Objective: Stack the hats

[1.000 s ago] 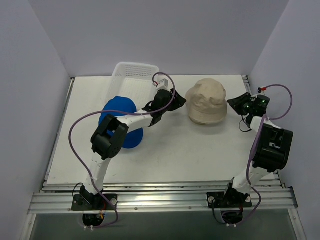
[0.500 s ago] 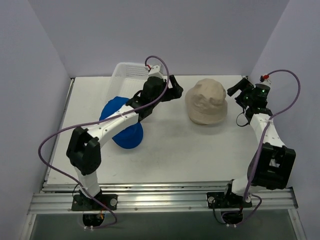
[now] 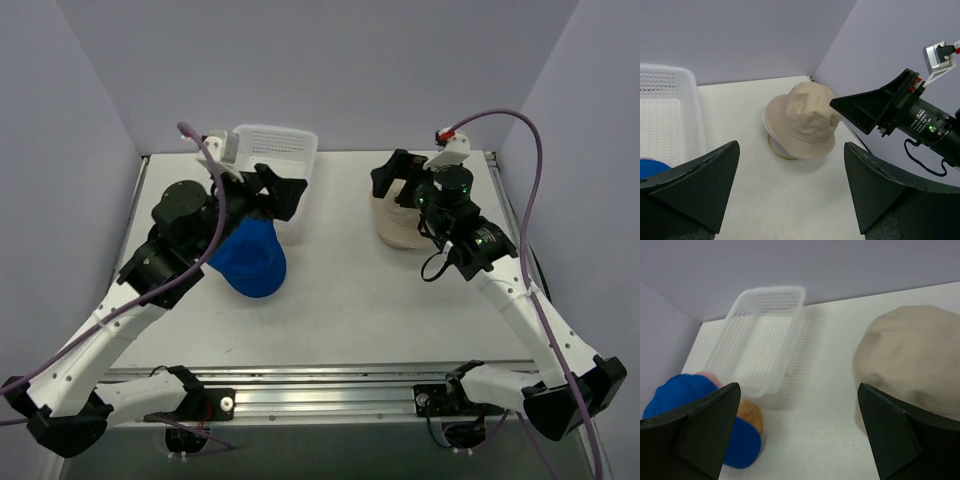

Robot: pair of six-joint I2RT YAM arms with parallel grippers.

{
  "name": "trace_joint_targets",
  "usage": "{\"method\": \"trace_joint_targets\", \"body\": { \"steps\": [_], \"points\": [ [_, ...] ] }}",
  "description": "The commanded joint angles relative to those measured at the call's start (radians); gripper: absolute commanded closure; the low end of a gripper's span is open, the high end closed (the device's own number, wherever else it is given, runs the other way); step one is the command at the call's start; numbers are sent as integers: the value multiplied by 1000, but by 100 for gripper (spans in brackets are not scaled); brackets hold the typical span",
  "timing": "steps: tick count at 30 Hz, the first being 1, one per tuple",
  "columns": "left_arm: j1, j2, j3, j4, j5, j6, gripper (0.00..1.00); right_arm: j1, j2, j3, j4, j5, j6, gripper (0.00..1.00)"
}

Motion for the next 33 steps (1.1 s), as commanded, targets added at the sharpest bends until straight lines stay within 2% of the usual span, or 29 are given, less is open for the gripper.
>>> {"method": "trace_joint_targets", "body": {
  "steps": [1,4,10,19,33],
  "points": [
    [-3,-92,-114,-32,45,40,6,108,-63,-6,-9,65,-1,0],
    [-3,-165,-184,-35,132,49,6,180,-110,-29,-17,69,8,0],
    [-6,-244,-351,65,365,17,6,245,-263,-213,-9,56,34,0],
    [-7,-278,-443,190,418,-18,6,245,-369,-234,-49,61,-3,0],
    [-9,-280,-449,208,387,-29,6,245,-403,-237,-77,90,-26,0]
  ]
}}
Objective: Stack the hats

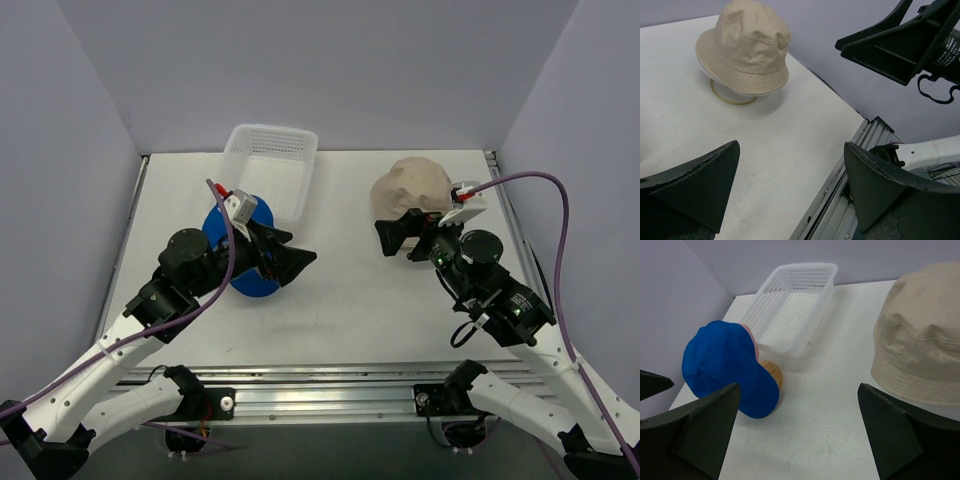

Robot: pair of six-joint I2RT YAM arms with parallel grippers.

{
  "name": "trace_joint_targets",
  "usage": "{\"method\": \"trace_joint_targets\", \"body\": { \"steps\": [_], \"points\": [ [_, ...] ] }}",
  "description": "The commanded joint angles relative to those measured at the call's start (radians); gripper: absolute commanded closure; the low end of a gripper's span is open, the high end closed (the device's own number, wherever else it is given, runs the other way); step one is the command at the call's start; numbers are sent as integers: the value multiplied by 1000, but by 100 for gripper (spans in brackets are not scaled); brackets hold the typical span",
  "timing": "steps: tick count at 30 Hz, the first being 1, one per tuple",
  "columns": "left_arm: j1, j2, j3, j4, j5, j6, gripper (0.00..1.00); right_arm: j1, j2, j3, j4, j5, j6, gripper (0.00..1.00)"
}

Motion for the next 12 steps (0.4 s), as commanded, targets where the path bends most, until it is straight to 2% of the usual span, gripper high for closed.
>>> {"method": "trace_joint_targets", "body": {
  "steps": [1,12],
  "points": [
    [-6,-12,2,73,6,-14,6,4,-13,2,13,33,-20,0],
    [-8,0,7,81,39,-26,6,4,-34,11,-9,53,-26,0]
  ]
}}
